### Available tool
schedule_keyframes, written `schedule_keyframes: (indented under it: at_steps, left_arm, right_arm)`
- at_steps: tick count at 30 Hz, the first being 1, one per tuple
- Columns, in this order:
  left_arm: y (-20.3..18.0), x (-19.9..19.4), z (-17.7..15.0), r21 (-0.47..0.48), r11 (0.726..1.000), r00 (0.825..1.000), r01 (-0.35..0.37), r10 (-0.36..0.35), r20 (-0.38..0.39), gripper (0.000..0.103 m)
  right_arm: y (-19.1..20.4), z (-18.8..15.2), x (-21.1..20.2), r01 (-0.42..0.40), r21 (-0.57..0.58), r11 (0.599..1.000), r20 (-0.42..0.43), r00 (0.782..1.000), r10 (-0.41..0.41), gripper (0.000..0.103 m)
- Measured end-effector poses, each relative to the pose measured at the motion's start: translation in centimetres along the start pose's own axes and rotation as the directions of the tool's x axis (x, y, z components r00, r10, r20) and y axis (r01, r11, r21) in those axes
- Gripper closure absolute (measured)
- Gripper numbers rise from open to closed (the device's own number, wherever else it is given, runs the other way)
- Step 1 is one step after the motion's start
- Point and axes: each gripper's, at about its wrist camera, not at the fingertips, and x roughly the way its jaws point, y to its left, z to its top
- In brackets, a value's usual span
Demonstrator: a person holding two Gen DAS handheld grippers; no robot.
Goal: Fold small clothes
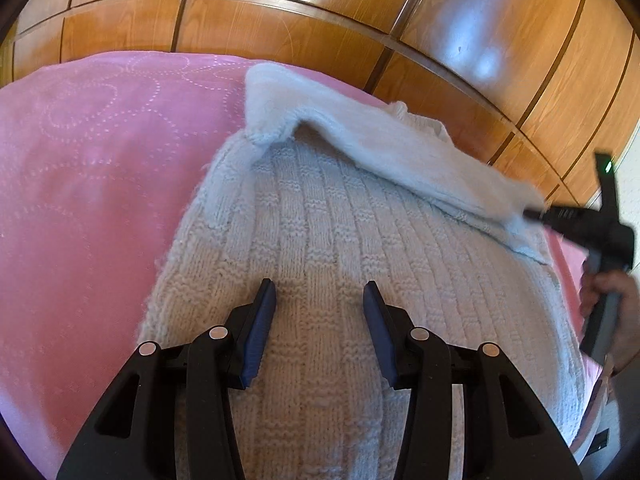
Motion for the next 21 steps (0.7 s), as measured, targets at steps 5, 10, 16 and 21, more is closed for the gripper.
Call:
schedule_keyframes:
  at_steps: [5, 10, 16, 21]
  left_arm:
    - [0.4, -0.1, 0.5, -0.022, 1.000, 0.999, -0.023, 0.022, -0.039, 0.058]
    - [1.8, -1.7, 2.3, -0.117, 0.993, 0.999, 0.012, -0.016, -0.035, 0.058]
    - [1.3, -0.6, 6.0, -0.173, 0.972, 0.986, 0.160, -0.165, -0.016, 0.058]
    - [1.0, 3.2, 8.5, -0.164, 0.986, 1.000, -0.003, -0.002, -0.031, 0.054]
  right_arm:
    - [-1.2, -1.3, 0.5, 0.048, 0.022, 0.999, 0.016, 0.999, -0.048, 0.097]
    - [-0.8, -1.2, -0.3, 0.038, -0.003, 0.999, 0.029, 0.999, -0.037, 0.083]
    - [-0.4, -0.7, -4.2, -0.009, -0.019, 1.000, 0.125, 0.992, 0.011, 0.050]
    - [2.5, 0.4, -3.6, -0.045, -0.095, 0.994, 0.134, 0.989, 0.058, 0.041]
